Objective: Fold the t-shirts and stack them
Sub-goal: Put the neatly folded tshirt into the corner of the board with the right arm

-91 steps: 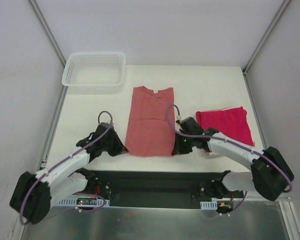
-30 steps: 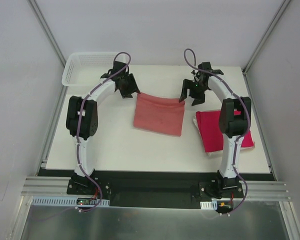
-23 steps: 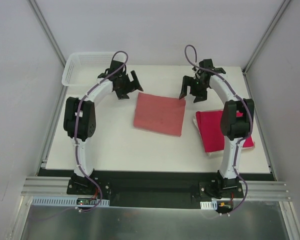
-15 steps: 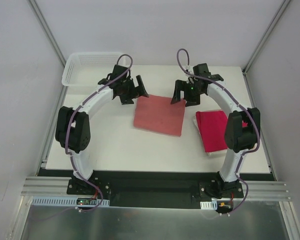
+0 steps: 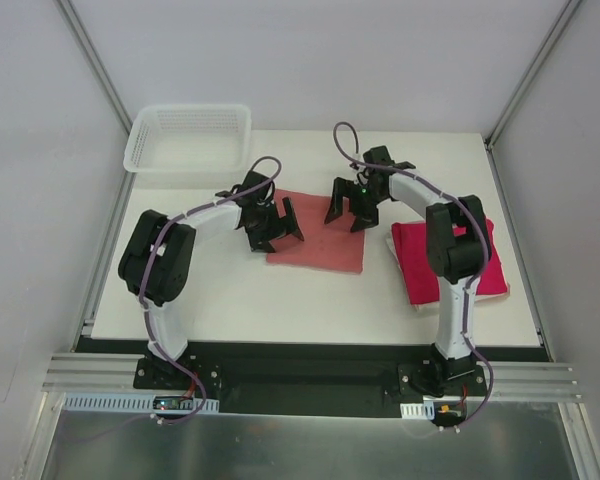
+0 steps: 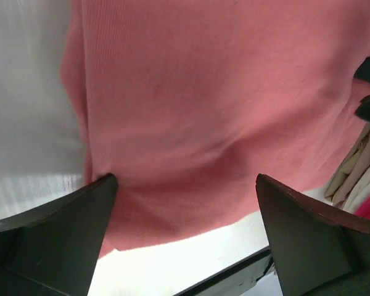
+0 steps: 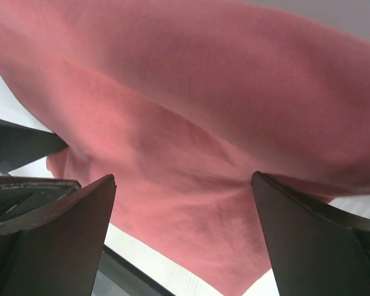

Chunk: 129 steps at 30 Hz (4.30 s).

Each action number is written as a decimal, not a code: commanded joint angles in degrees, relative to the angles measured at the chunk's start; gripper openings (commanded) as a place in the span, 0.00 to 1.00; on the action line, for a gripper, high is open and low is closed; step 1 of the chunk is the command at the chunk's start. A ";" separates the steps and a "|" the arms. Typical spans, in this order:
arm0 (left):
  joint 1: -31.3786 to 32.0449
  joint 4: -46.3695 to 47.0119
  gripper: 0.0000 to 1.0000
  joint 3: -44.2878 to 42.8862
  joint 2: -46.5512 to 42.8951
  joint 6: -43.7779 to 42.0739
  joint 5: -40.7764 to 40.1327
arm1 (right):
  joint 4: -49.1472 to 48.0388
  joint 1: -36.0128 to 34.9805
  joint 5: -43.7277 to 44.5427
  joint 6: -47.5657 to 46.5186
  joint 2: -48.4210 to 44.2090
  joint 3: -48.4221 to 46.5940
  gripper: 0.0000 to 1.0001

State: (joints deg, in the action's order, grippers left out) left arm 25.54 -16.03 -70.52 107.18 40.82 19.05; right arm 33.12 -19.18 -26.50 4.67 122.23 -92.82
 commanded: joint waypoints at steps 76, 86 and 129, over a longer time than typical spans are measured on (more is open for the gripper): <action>8.91 -18.33 0.99 35.28 -50.31 14.03 -31.35 | 5.08 -32.67 53.84 14.52 -22.82 28.58 0.01; 8.04 -18.25 0.99 34.93 -51.72 12.53 -32.76 | 32.59 -34.35 81.34 12.90 -30.12 21.10 0.01; 7.07 -18.16 0.99 34.49 -51.36 10.33 -36.98 | 50.90 -21.26 69.84 -6.16 -49.20 -4.22 0.01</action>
State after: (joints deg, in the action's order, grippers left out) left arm 33.26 -33.43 -35.53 56.88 51.62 -15.59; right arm 76.16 -43.18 45.95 2.57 74.94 -94.39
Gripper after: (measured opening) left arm 0.993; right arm 0.047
